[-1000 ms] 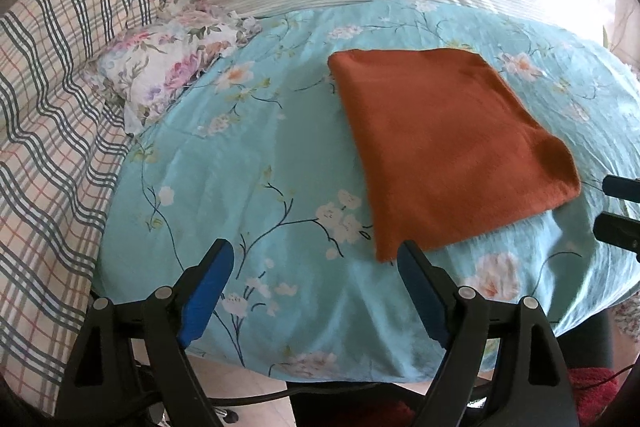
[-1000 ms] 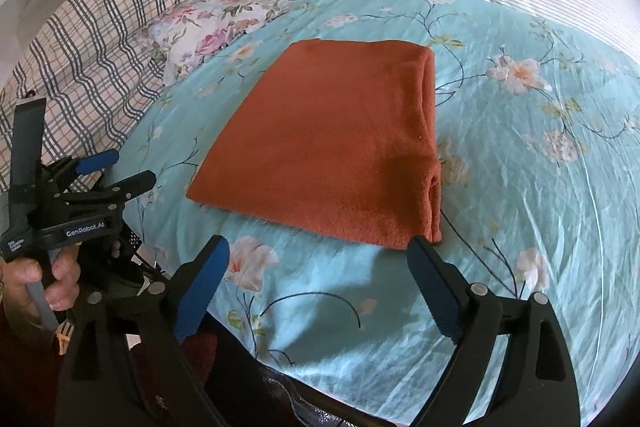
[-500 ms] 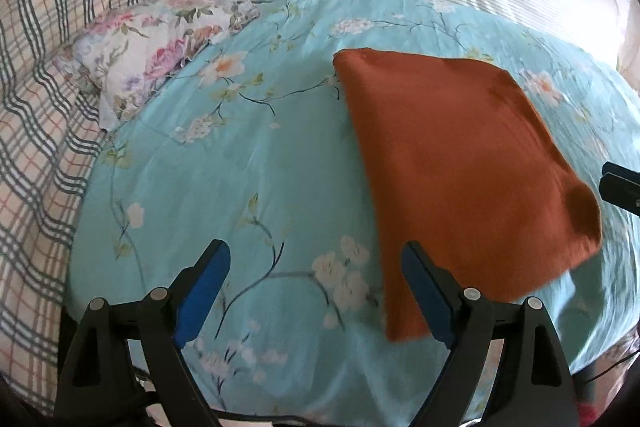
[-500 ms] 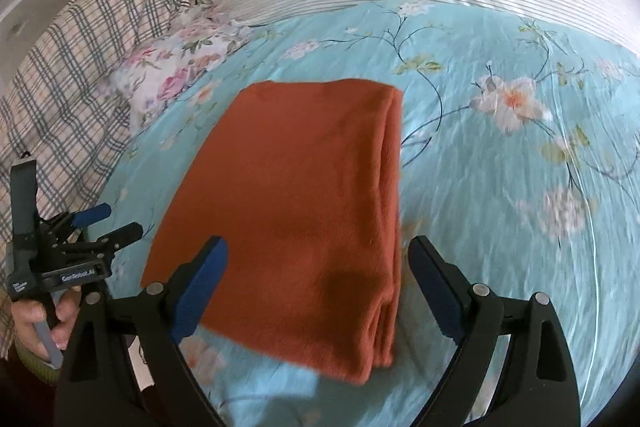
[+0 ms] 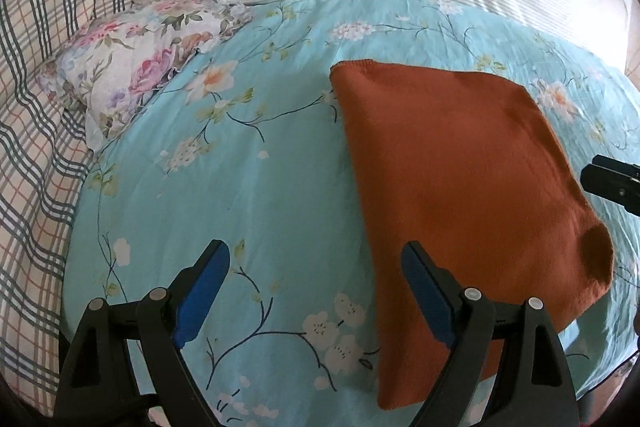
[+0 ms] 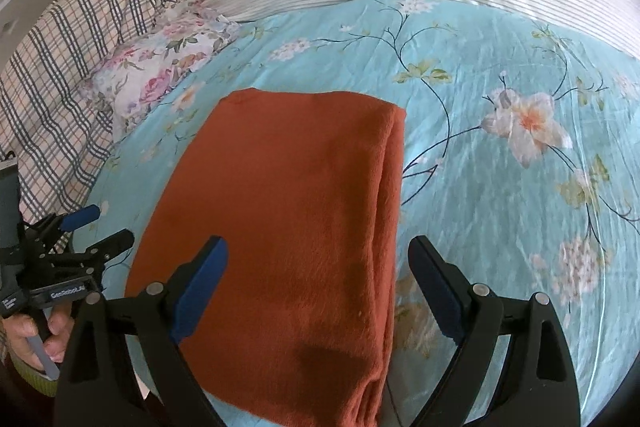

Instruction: Fold small clothes

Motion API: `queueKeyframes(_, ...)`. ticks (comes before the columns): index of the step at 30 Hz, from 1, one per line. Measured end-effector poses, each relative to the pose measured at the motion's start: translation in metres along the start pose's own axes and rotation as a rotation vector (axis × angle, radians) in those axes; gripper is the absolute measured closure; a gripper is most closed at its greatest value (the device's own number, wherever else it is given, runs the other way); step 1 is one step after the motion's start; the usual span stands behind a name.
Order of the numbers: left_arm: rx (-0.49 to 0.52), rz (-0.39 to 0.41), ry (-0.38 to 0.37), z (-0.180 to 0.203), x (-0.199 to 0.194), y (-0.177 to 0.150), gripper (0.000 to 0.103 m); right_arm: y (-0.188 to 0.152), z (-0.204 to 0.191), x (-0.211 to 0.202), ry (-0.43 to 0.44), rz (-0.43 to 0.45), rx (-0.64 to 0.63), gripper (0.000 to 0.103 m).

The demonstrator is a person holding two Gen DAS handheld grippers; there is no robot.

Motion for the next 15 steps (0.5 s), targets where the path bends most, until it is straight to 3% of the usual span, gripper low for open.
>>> queueKeyframes(3, -0.007, -0.004, -0.008, 0.001, 0.003, 0.003, 0.014, 0.008, 0.011, 0.011, -0.009, 0.008, 0.025, 0.014)
queueKeyframes(6, -0.015, -0.005, -0.017, 0.001, 0.009, 0.007, 0.014, 0.013, 0.029, 0.03, -0.014, -0.012, 0.093, 0.037)
queueKeyframes(7, -0.016, -0.006, -0.016, 0.002, 0.011, 0.007, 0.014, 0.013, 0.035, 0.038, 0.005, -0.028, 0.133, 0.054)
queueKeyframes(8, -0.016, -0.007, -0.012, 0.002, 0.014, 0.008, 0.013, 0.012, 0.038, 0.045, 0.028, -0.045, 0.158, 0.08)
queueKeyframes(9, -0.015, -0.009, -0.008, 0.003, 0.018, 0.008, 0.013, 0.012, 0.039, 0.048, 0.042, -0.049, 0.174, 0.085)
queueKeyframes(13, -0.019, -0.026, -0.016, 0.006, 0.029, 0.01, 0.013, 0.021, 0.035, 0.021, 0.046, 0.054, 0.164, 0.091)
queueKeyframes(15, -0.02, -0.021, -0.029, 0.009, 0.027, 0.012, 0.013, 0.018, 0.036, 0.023, 0.023, 0.044, 0.15, 0.091)
Point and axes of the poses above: each gripper's, at about its wrist camera, not at the fingertips, and x roughly the way its jaws point, z to its right, y to its top, the point moved 8 cm from there along x, roughly the way its jaws point
